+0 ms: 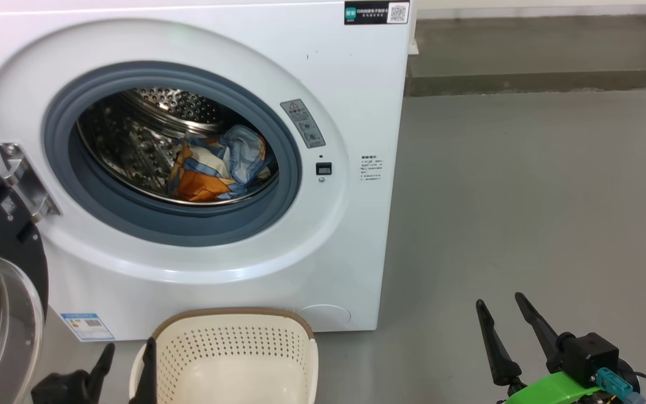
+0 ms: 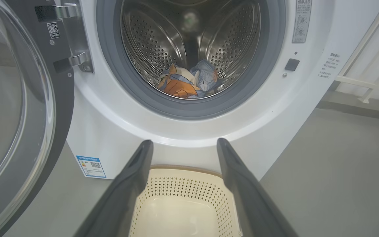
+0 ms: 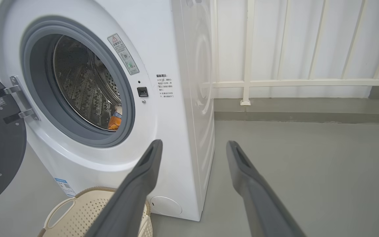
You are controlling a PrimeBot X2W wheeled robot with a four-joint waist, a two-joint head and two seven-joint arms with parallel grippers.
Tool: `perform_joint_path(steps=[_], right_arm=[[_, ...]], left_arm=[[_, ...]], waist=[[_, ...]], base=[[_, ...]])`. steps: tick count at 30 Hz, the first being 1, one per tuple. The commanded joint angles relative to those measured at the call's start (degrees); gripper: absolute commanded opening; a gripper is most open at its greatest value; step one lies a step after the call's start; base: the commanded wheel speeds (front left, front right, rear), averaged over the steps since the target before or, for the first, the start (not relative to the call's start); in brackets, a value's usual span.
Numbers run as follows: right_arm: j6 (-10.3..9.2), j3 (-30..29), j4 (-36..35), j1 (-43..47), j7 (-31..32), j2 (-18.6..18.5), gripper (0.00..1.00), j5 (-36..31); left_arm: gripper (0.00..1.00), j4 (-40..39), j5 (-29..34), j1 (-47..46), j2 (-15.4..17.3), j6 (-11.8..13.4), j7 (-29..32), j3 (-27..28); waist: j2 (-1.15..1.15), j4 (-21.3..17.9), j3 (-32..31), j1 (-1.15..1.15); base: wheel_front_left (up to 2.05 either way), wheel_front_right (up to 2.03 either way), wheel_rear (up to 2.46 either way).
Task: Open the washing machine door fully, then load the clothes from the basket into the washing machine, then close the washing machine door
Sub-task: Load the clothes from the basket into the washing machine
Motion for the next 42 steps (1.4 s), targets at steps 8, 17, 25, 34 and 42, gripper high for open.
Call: perform_joint_path(steps=[8, 17, 25, 34, 42], right_arm=[[0.16, 1.2, -1.9, -0.2, -0.7, 0.1, 1.0, 0.7], [0.16, 1.0, -2.0, 0.3, -0.7, 0.2, 1.0, 1.1], [0.16, 1.1, -2.2, 0.2, -0.7, 0.2, 1.0, 1.6], [0.16, 1.0, -2.2, 0.2, -0.7, 0.2, 1.0, 1.5], [0.16, 1.3, -2.0, 0.0, -0.7, 0.2, 1.0, 1.6]], left_arm=[[1.0, -5.1, 4.9, 1.7, -1.1, -0.8, -0.8, 5.4], [1.0, -6.2, 9.7, 4.6, -4.8, -3.7, -0.8, 9.2], [1.0, -4.3, 12.6, 4.7, -7.6, -6.6, -0.8, 11.0], [1.0, -2.8, 14.9, 4.6, -9.7, -8.9, -0.8, 13.4], [1.0, -1.6, 16.7, 4.3, -11.2, -10.6, -0.8, 14.8]], waist=[[0.0, -0.4, -0.7, 0.0], [0.0, -1.3, -1.2, 0.0], [0.0, -1.5, -1.0, 0.0], [0.0, -1.5, -1.0, 0.0], [0.0, -1.5, -1.1, 0.0]], base=[[0.0, 0.0, 0.0], [0.0, 0.0, 0.0], [0.0, 0.0, 0.0], [0.0, 0.0, 0.0], [0.0, 0.0, 0.0]])
